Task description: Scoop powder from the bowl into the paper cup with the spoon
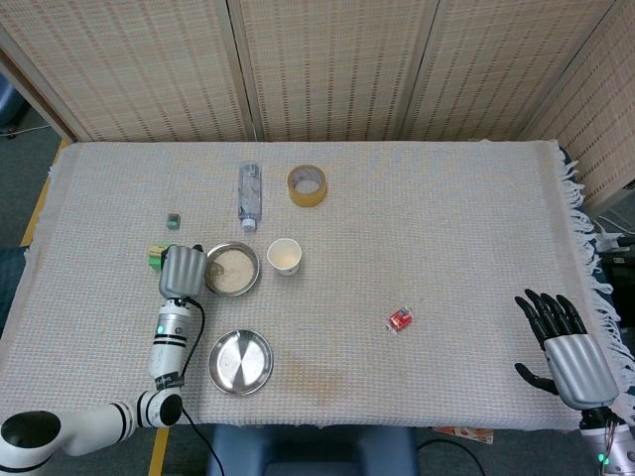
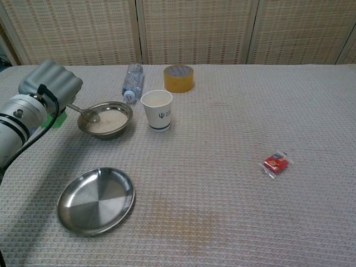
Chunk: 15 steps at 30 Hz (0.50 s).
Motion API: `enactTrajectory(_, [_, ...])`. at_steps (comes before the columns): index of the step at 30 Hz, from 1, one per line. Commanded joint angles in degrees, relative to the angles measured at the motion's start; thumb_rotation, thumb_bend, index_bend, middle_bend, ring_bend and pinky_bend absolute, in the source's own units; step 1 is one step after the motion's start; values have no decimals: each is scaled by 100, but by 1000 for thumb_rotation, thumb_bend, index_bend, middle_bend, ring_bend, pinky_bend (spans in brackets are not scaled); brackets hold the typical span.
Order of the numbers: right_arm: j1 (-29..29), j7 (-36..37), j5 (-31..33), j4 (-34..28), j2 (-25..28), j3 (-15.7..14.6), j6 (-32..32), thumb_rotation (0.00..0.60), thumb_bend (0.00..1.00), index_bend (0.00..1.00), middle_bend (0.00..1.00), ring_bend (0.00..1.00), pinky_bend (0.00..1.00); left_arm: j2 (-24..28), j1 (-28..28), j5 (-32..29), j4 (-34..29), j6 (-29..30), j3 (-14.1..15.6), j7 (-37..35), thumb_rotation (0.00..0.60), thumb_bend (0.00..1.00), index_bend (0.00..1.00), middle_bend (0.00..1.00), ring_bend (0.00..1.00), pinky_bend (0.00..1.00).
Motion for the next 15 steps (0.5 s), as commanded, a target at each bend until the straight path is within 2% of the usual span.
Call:
enactTrajectory(1, [-4,7,-8,-4,8,-6,3,600,87,0,0,0,0,-223,-2,247,328,89,116,0,600,401,542,1000,1000,1000])
enactTrajectory(10, [9,74,-76,-45,60,-64,-61,600,86,0,0,0,0,-595,26,829,1115,250,267,-96,600,401,542,1000,1000,1000])
enactTrajectory(15, [38,270,-268,-109,163,-193,-136,600,87,0,0,0,0,-768,82,1024,1445,220,279,-231,600,402,534,1000,1000,1000])
